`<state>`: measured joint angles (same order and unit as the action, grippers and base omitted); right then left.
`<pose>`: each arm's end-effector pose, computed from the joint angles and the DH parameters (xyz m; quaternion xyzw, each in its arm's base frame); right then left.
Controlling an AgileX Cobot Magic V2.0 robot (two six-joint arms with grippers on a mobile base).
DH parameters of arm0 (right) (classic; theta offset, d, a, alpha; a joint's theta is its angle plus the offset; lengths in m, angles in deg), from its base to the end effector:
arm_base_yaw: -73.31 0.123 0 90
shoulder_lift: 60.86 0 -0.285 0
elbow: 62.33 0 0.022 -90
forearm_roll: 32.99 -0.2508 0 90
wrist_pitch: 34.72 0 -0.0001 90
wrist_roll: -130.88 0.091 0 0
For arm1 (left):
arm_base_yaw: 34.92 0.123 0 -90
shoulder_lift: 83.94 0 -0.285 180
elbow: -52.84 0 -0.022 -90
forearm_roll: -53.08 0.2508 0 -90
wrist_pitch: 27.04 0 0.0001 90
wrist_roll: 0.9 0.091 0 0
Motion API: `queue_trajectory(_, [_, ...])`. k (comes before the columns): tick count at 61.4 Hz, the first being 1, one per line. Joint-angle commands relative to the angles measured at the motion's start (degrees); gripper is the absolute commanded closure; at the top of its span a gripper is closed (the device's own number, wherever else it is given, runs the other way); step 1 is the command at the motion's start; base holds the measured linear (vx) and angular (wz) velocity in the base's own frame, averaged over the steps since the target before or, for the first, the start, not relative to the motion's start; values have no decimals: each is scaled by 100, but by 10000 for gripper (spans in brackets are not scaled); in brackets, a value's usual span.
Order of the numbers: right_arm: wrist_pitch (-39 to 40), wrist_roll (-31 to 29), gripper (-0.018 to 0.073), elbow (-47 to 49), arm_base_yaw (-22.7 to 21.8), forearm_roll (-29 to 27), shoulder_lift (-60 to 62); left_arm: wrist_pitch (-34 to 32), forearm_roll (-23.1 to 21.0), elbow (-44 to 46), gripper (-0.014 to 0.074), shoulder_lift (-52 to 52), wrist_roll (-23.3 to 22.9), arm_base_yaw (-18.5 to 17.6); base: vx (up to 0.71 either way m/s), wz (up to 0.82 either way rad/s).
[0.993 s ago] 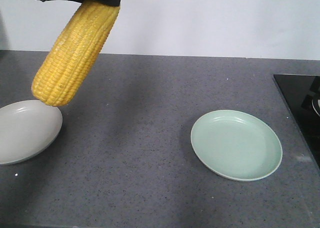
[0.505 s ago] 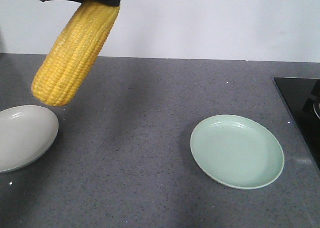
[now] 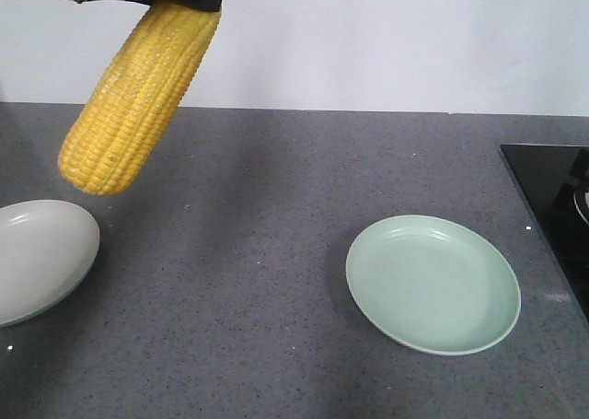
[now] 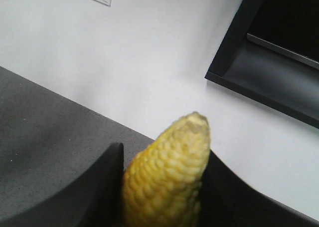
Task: Distribute corn equally
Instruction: 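Move the right gripper's cob over the pale green plate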
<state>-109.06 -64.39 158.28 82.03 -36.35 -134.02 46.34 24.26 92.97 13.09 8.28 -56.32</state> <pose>0.1186 0.0234 0.5926 -0.1771 0.7832 -0.0067 0.5959 0.2606 -0.1473 0.5114 0.2661 0.8383 -0.2882 0.3786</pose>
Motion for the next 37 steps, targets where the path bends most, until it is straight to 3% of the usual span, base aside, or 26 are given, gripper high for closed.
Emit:
queue_trajectory(1, [370,-4,564,112,-21,20,29,-173,-202,124,603,-206,-52,5,1,-2])
queue_trajectory(37, [375,-4,564,112,-21,20,29,-173,-202,124,603,-206,-52,5,1,-2])
